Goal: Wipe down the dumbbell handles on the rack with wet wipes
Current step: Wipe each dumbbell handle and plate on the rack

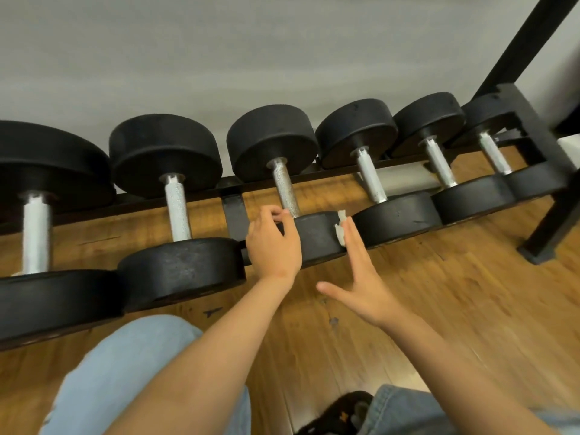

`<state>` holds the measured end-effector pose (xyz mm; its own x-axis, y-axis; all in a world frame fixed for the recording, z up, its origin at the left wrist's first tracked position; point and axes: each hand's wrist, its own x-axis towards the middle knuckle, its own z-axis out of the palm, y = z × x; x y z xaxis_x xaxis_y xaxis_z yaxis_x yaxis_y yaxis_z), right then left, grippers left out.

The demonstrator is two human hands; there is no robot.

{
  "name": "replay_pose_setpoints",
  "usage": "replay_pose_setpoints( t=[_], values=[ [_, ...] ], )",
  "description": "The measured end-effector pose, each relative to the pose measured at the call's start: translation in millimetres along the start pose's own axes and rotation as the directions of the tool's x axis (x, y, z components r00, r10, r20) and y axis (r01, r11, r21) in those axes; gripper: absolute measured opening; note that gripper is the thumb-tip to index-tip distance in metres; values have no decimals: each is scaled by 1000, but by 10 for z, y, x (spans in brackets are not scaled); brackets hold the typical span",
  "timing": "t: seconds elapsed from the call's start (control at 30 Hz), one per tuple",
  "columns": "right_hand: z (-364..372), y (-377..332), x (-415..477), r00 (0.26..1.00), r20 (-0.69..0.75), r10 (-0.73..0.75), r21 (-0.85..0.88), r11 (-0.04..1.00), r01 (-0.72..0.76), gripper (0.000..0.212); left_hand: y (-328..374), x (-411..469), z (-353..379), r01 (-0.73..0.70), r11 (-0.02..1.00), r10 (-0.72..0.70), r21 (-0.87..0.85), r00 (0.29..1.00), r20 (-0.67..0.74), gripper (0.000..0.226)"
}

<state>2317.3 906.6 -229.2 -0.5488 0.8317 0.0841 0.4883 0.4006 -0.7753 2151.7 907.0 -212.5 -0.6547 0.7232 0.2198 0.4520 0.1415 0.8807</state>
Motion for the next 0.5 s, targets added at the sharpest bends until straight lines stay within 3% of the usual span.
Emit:
replay_pose_setpoints(
  t=[0.17,0.33,0.5],
  values=[
    [-87,6,307,998,-33,51,38,998,-50,112,18,-17,-10,-6,1000,5,13,1000,17,12],
    [24,77,49,995,-69,73,49,996,-70,113,8,-9,-1,2,1000,-3,30,1000,15,17],
    [-15,202,388,989,-126,74,134,989,-57,96,-15,-4,3,-10,1000,10,24,999,31,17]
  ],
)
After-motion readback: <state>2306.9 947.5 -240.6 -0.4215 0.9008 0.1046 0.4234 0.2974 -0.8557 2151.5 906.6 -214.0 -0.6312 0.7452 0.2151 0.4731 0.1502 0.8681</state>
